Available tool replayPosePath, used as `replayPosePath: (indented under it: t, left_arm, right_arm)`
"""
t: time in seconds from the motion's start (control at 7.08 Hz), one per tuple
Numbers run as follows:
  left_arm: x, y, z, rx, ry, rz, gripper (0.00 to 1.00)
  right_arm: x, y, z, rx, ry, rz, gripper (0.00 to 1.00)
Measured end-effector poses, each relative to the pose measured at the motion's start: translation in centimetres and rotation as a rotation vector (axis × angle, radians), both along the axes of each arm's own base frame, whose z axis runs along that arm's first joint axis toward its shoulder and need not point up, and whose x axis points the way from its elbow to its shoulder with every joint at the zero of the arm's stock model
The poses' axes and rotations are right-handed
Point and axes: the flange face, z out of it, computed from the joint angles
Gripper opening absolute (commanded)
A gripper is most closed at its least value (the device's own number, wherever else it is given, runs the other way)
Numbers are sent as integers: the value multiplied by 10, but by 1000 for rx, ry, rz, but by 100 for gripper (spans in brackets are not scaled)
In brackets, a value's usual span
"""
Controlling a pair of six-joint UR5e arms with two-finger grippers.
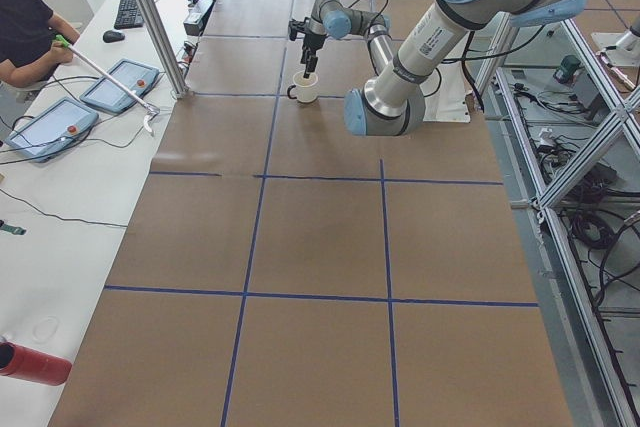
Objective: Flip mug
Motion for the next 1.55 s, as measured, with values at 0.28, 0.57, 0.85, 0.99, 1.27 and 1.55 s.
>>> replayPosePath:
  t: [0.28,0.57,0.85,0.99,1.27,1.55]
  left_arm:
    - [-94,-24,15,40,5,60,100]
    - [-190,-52,68,98,-12,108,100]
    - [-288,-83,146,156,-28,195,100]
    - [-339,-91,199,181,-35,237,100]
    - [-462,-84,317,233,-45,336,100]
    - [-585,-74,432,249,-70,418,100]
  right_arm:
    - [0,0,0,0,0,0,100]
    - [0,0,0,0,0,0,100]
    - [0,0,0,0,0,0,100]
    - [0,0,0,0,0,0,100]
    - [0,0,0,0,0,0,100]
    - [0,0,0,0,0,0,100]
